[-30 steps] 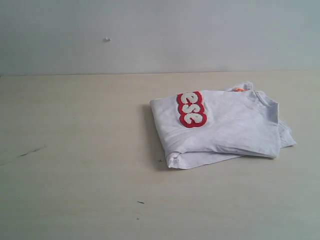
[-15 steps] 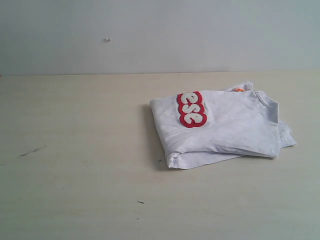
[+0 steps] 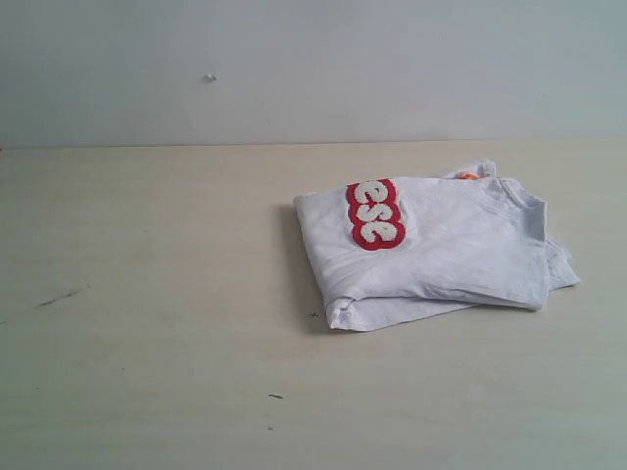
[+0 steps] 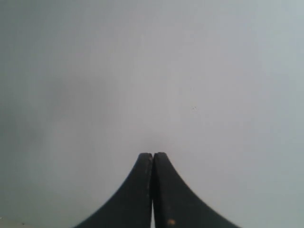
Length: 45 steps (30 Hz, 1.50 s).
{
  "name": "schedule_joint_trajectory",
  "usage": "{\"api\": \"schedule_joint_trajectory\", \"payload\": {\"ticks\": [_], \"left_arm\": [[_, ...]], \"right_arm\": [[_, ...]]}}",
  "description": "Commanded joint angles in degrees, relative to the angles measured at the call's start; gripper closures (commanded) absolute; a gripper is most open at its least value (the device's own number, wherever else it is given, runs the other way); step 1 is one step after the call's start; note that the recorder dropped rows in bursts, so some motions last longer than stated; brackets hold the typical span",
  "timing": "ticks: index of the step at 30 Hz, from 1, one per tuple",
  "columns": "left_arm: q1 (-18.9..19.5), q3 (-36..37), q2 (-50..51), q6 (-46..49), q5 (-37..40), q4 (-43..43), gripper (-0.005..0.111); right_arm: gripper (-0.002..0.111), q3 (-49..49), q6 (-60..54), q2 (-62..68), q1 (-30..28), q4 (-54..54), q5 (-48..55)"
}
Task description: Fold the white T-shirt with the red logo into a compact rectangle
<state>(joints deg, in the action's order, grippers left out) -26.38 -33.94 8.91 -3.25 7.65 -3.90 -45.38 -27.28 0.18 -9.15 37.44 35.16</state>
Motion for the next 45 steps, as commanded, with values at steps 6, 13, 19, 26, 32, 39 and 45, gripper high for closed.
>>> {"api": "schedule_joint_trajectory", "payload": {"ticks": [6,13,19,26,32,39,45], "left_arm": [[0.2,0.3,-1.9,-0.3,3.2,0.1,0.107],[0.2,0.3,-1.9,-0.3,3.2,0.1,0.107],[0.2,0.3,-1.9,-0.3,3.2,0.1,0.107],[0.2,0.3,-1.9,-0.3,3.2,0.1,0.107],[0.2,0.5,-1.9,-0.3,3.2,0.1,0.107],[4.8,0.7,-3.1,-0.3,3.3,0.1,0.107],[14.8,4.0,-7.7,-0.2,2.8,0.1,0.107]], "right_arm": [[0.108,0.4,3.4,-0.2,-0.2,0.0,-0.3],[0.108,0.4,6.0,-0.2,-0.2,0.4,-0.1],[0.108,0.4,6.0,-0.2,-0.2,0.3,-0.1],[0.108,0.4,6.0,-0.2,-0.2,0.3,-0.1],[0.108,0.4,6.0,-0.2,-0.2,0.3,-0.1],[0.108,0.4,6.0,-0.2,-0.2,0.3,-0.1],[0.108,0.4,6.0,-0.2,-0.2,0.3,-0.1]]}}
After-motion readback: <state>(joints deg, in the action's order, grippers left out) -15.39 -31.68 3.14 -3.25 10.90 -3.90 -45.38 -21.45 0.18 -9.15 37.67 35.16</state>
